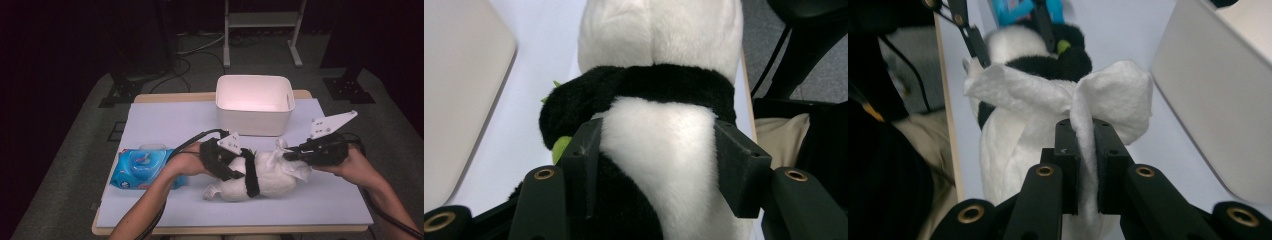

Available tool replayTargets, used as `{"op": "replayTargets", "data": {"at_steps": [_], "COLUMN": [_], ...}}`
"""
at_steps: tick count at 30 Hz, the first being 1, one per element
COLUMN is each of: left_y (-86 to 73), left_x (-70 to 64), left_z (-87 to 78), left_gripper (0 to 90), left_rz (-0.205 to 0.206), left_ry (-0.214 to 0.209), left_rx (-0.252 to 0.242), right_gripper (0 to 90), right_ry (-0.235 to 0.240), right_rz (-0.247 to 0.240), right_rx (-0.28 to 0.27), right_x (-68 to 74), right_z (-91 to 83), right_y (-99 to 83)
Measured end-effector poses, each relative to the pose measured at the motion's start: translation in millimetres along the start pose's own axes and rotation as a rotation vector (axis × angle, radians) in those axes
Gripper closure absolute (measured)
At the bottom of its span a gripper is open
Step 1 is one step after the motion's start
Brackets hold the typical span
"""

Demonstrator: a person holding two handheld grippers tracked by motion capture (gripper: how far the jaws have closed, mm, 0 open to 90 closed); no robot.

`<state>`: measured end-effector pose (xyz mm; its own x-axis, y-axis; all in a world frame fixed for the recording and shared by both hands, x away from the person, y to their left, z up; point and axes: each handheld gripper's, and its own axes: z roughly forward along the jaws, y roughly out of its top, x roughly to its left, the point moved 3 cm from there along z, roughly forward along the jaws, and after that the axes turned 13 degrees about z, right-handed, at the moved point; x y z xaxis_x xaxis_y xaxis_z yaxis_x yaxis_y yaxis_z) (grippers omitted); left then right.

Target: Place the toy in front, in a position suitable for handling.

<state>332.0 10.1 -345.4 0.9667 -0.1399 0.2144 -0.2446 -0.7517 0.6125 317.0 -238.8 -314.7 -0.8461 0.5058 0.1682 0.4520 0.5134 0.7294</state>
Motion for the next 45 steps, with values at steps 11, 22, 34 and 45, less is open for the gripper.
{"op": "replayTargets", "data": {"at_steps": [11, 22, 34, 45], "left_y": [11.9, 15.5, 13.0, 14.6], "left_x": [-0.5, -0.6, 2.5, 3.5], "left_z": [17.6, 22.7, 22.4, 23.5], "left_gripper": [41.2, 39.4, 39.5, 38.4], "left_rz": [0.011, 0.001, -0.026, -0.034], "left_ry": [-0.024, -0.019, -0.023, -0.019], "left_rx": [-0.015, -0.021, -0.052, -0.051], "right_gripper": [82.1, 81.9, 81.8, 81.7], "right_ry": [0.013, 0.038, 0.005, -0.015], "right_rz": [-0.014, -0.031, -0.008, -0.009], "right_rx": [0.088, 0.108, 0.073, 0.076], "right_x": [1.6, 9.0, 2.5, 3.0], "right_z": [32.3, 49.8, 25.2, 22.9], "right_y": [-5.5, -3.3, -15.6, -19.1]}}
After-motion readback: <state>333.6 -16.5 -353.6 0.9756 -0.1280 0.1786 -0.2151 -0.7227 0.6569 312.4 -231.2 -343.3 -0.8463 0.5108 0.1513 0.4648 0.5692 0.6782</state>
